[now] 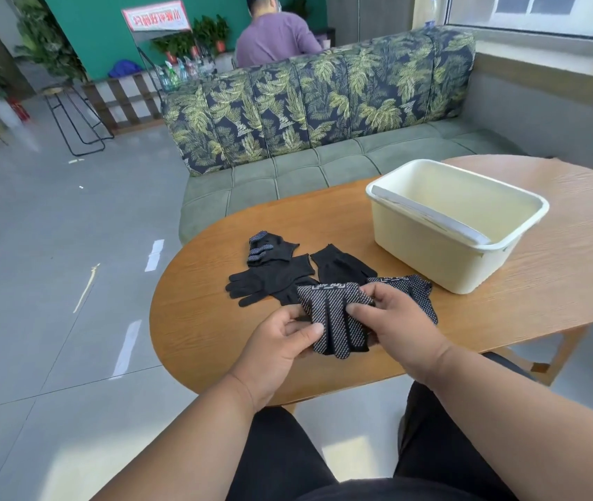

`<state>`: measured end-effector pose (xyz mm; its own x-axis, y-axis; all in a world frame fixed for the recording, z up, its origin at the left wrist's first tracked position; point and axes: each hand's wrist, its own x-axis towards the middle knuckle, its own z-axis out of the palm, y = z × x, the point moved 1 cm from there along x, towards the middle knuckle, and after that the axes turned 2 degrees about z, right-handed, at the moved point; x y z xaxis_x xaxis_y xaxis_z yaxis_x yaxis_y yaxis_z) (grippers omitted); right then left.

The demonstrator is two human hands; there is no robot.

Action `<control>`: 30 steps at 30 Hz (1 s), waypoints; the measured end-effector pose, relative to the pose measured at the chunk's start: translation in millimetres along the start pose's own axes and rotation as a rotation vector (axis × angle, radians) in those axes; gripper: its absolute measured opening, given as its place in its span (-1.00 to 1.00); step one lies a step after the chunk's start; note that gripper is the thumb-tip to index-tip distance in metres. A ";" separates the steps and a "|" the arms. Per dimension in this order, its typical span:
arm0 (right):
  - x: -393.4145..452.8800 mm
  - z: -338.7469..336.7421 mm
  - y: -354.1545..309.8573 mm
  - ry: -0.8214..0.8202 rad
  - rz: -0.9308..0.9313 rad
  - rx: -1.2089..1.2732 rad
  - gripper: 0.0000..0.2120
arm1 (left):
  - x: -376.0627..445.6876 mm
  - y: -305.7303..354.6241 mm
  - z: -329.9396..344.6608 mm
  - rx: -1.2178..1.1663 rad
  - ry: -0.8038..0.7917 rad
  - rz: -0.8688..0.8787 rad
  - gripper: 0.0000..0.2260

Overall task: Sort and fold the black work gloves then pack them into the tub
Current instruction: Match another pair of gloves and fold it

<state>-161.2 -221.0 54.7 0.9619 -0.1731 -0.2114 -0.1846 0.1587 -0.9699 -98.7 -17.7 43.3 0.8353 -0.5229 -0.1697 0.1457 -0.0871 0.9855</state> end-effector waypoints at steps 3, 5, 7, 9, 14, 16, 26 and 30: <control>7.7 -26.5 -3.0 0.043 0.016 0.031 -0.86 | 8.7 1.8 9.4 -0.012 0.020 -0.031 -0.70; 11.4 -44.5 -4.3 0.069 0.050 0.079 -0.85 | 15.6 -1.0 10.8 0.005 0.062 -0.055 -0.76; 15.0 -62.1 -6.9 0.096 0.067 0.119 -0.89 | 23.3 -8.7 7.4 0.045 0.120 -0.093 -0.80; 18.0 -76.9 -9.9 0.125 0.090 0.117 -0.85 | 29.6 -20.6 1.4 0.066 0.170 -0.146 -0.83; 24.3 -99.8 -8.4 0.192 0.141 0.040 -0.96 | 34.7 -44.6 -15.5 0.044 0.235 -0.201 -0.80; 26.0 -103.6 -5.4 0.216 0.164 -0.004 -0.97 | 34.5 -47.7 -19.5 0.028 0.242 -0.195 -0.81; 28.1 -103.7 5.9 0.329 0.170 -0.152 -0.80 | 30.5 -49.2 -15.6 0.158 0.215 -0.136 -0.84; 21.1 -98.0 -1.4 0.501 0.081 -0.388 -0.77 | 28.4 -48.2 -14.4 0.161 0.216 -0.128 -0.83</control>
<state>-160.4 -320.1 39.8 0.7481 -0.6240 -0.2256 -0.4028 -0.1570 -0.9017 -74.3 -16.1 -9.1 0.9116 -0.3078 -0.2725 0.1855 -0.2835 0.9409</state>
